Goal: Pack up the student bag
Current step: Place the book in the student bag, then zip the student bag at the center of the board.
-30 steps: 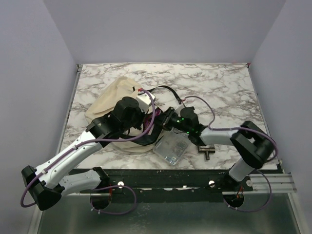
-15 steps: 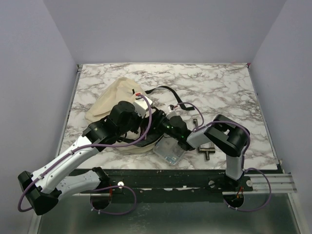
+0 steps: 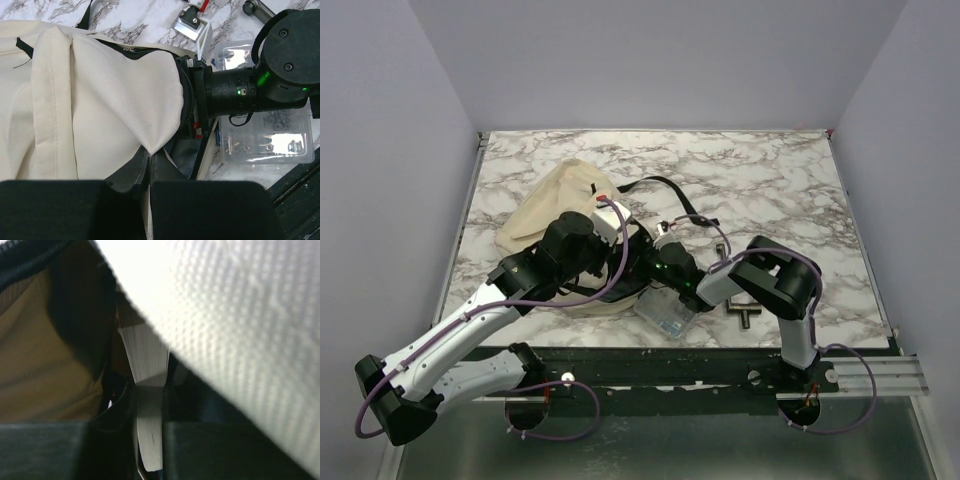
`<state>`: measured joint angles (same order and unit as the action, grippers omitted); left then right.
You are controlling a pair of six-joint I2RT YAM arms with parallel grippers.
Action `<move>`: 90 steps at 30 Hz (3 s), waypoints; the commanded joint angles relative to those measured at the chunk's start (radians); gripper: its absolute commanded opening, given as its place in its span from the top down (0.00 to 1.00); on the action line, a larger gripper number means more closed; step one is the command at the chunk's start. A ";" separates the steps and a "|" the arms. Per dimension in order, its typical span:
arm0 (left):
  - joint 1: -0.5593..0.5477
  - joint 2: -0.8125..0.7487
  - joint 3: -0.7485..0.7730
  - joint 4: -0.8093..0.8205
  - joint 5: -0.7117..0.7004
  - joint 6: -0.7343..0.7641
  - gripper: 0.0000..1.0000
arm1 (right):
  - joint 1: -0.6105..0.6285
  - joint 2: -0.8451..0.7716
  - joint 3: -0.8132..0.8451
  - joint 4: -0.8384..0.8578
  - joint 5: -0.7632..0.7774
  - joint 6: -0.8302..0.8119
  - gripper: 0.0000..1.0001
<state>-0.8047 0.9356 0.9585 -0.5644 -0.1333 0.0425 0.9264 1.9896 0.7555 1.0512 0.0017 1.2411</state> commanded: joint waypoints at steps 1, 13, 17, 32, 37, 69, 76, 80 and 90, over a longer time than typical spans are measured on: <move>-0.002 -0.030 0.000 0.078 0.015 -0.022 1.00 | 0.009 -0.059 -0.051 0.052 0.046 0.084 0.99; 0.014 -0.043 0.029 0.116 -0.215 -0.165 1.00 | 0.008 -0.229 -0.171 0.184 0.278 0.396 1.00; 0.016 -0.029 0.036 0.129 -0.162 -0.158 1.00 | 0.008 -0.214 -0.121 0.178 0.352 0.401 1.00; 0.019 -0.069 -0.115 0.241 -0.151 0.035 1.00 | 0.011 0.063 0.239 -0.140 0.239 0.346 0.56; 0.021 -0.040 -0.110 0.220 -0.175 -0.019 1.00 | 0.011 0.007 0.224 -0.324 0.116 0.249 0.41; 0.074 -0.005 -0.366 0.191 0.228 -0.469 1.00 | -0.270 -0.304 0.551 -1.243 -0.277 -0.767 0.45; 0.093 0.035 -0.398 0.214 0.283 -0.480 1.00 | -0.270 -0.126 0.663 -1.263 -0.350 -0.887 0.46; 0.102 0.035 -0.422 0.216 0.282 -0.483 1.00 | -0.271 -0.084 0.682 -1.296 -0.389 -0.914 0.60; 0.120 0.025 -0.441 0.235 0.294 -0.501 1.00 | -0.269 -0.180 0.567 -1.357 -0.318 -0.950 0.55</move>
<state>-0.6926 0.9691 0.5404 -0.3031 0.1089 -0.4400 0.6533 1.8538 1.3476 -0.2459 -0.3378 0.3492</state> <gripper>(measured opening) 0.010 0.441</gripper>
